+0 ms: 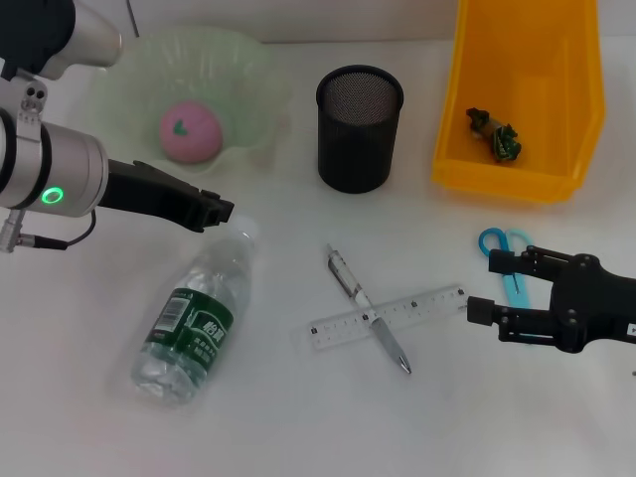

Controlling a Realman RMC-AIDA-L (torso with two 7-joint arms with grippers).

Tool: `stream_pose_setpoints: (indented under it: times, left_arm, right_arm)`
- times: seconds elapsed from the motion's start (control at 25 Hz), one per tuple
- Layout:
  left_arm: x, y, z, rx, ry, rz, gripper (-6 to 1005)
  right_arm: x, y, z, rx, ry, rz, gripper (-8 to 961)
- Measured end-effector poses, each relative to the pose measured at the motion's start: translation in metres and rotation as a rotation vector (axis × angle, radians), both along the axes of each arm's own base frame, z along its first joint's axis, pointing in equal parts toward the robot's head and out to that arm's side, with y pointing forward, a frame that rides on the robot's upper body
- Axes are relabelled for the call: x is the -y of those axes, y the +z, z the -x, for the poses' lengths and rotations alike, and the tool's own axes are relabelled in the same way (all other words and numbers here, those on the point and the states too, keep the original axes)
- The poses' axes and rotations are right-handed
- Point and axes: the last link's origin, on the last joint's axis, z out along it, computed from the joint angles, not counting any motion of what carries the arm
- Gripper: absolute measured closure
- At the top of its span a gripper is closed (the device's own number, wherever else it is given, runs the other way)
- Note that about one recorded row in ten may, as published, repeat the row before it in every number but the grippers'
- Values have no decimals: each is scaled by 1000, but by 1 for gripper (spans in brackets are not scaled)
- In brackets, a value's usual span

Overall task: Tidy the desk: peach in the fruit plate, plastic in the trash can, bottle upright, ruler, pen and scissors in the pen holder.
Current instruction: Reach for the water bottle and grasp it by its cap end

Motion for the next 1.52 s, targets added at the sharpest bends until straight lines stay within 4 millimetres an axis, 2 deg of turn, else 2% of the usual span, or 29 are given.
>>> stream_pose_setpoints:
  times: [0.28, 0.48, 0.88, 1.0, 1.52]
  left_arm:
    - [2, -3, -9, 36, 19, 26, 855]
    - [1, -6, -19, 45, 20, -17, 980]
    - [-1, -11, -20, 34, 20, -26, 461]
    - [-2, -19, -12, -105, 83, -46, 313]
    - [-9, -32, -12, -130, 116, -27, 300]
  right_arm:
    - [-3, 1, 3, -6, 5, 7, 113]
    - [-2, 1, 2, -3, 3, 9, 113]
    - [0, 2, -1, 0, -4, 10, 113]
    - [-1, 2, 0, 0, -3, 11, 113]
    - [-1, -1, -1, 5, -3, 22, 113]
